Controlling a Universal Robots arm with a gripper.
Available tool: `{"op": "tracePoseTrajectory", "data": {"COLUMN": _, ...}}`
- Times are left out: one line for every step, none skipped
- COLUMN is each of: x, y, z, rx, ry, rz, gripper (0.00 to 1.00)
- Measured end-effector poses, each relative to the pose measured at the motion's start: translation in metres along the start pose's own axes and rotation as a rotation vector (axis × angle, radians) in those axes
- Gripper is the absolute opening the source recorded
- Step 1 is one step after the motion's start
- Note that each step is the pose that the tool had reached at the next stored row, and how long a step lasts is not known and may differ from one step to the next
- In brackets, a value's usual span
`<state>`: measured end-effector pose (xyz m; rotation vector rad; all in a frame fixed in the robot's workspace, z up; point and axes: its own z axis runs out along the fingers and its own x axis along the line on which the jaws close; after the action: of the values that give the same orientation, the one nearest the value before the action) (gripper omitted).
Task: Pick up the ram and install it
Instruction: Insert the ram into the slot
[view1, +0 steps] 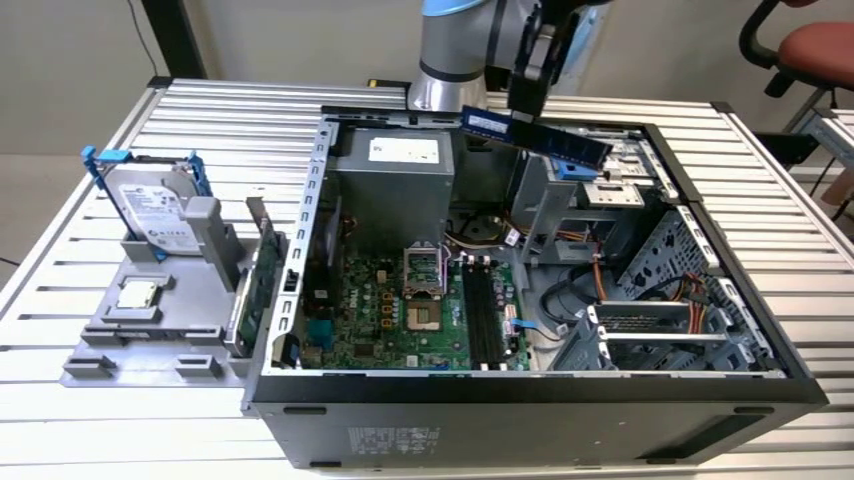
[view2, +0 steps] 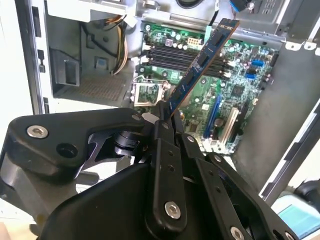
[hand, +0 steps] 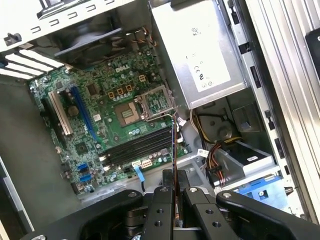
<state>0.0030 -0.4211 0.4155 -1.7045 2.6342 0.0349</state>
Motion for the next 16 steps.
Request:
{"op": "tracePoseTrajectory", "data": {"x": 0.0, "y": 0.0, "z": 0.0, "rx": 0.0002, "ry": -0.0002, "rz": 0.014, "gripper": 0.0}}
{"op": "tracePoseTrajectory", "data": {"x": 0.0, "y": 0.0, "z": 0.0, "rx": 0.0004, "ry": -0.0005, "rz": 0.026, "gripper": 0.0}}
{"op": "tracePoseTrajectory", "data": {"x": 0.0, "y": 0.0, "z": 0.0, "rx": 0.0007, "ry": -0.0007, "rz": 0.042, "gripper": 0.0}}
{"op": "tracePoseTrajectory", "data": {"x": 0.0, "y": 0.0, "z": 0.0, "rx": 0.0008, "ry": -0.0009, "rz": 0.056, "gripper": 0.0}}
{"op": "tracePoseTrajectory", "data": {"x": 0.0, "y": 0.0, "z": 0.0, "rx": 0.0011, "ry": -0.0012, "rz": 0.07, "gripper": 0.0}}
{"op": "tracePoseTrajectory", "data": {"x": 0.0, "y": 0.0, "z": 0.0, "rx": 0.0013, "ry": -0.0014, "rz": 0.085, "gripper": 0.0}}
{"op": "tracePoseTrajectory", "data": {"x": 0.0, "y": 0.0, "z": 0.0, "rx": 0.0015, "ry": -0.0016, "rz": 0.099, "gripper": 0.0}}
{"op": "tracePoseTrajectory", "data": {"x": 0.0, "y": 0.0, "z": 0.0, "rx": 0.0017, "ry": -0.0019, "rz": 0.115, "gripper": 0.0}}
{"op": "tracePoseTrajectory", "data": {"x": 0.0, "y": 0.0, "z": 0.0, "rx": 0.002, "ry": -0.0022, "rz": 0.13, "gripper": 0.0}}
{"op": "tracePoseTrajectory", "data": {"x": 0.0, "y": 0.0, "z": 0.0, "rx": 0.0022, "ry": -0.0024, "rz": 0.145, "gripper": 0.0}}
{"op": "tracePoseTrajectory", "data": {"x": 0.0, "y": 0.0, "z": 0.0, "rx": 0.0025, "ry": -0.0026, "rz": 0.161, "gripper": 0.0}}
{"op": "tracePoseTrajectory", "data": {"x": 0.0, "y": 0.0, "z": 0.0, "rx": 0.0027, "ry": -0.0029, "rz": 0.176, "gripper": 0.0}}
{"op": "tracePoseTrajectory", "data": {"x": 0.0, "y": 0.0, "z": 0.0, "rx": 0.0029, "ry": -0.0032, "rz": 0.19, "gripper": 0.0}}
{"op": "tracePoseTrajectory", "data": {"x": 0.0, "y": 0.0, "z": 0.0, "rx": 0.0031, "ry": -0.0034, "rz": 0.206, "gripper": 0.0}}
{"op": "tracePoseTrajectory", "data": {"x": 0.0, "y": 0.0, "z": 0.0, "rx": 0.0033, "ry": -0.0037, "rz": 0.22, "gripper": 0.0}}
{"op": "tracePoseTrajectory", "data": {"x": 0.0, "y": 0.0, "z": 0.0, "rx": 0.0036, "ry": -0.0039, "rz": 0.233, "gripper": 0.0}}
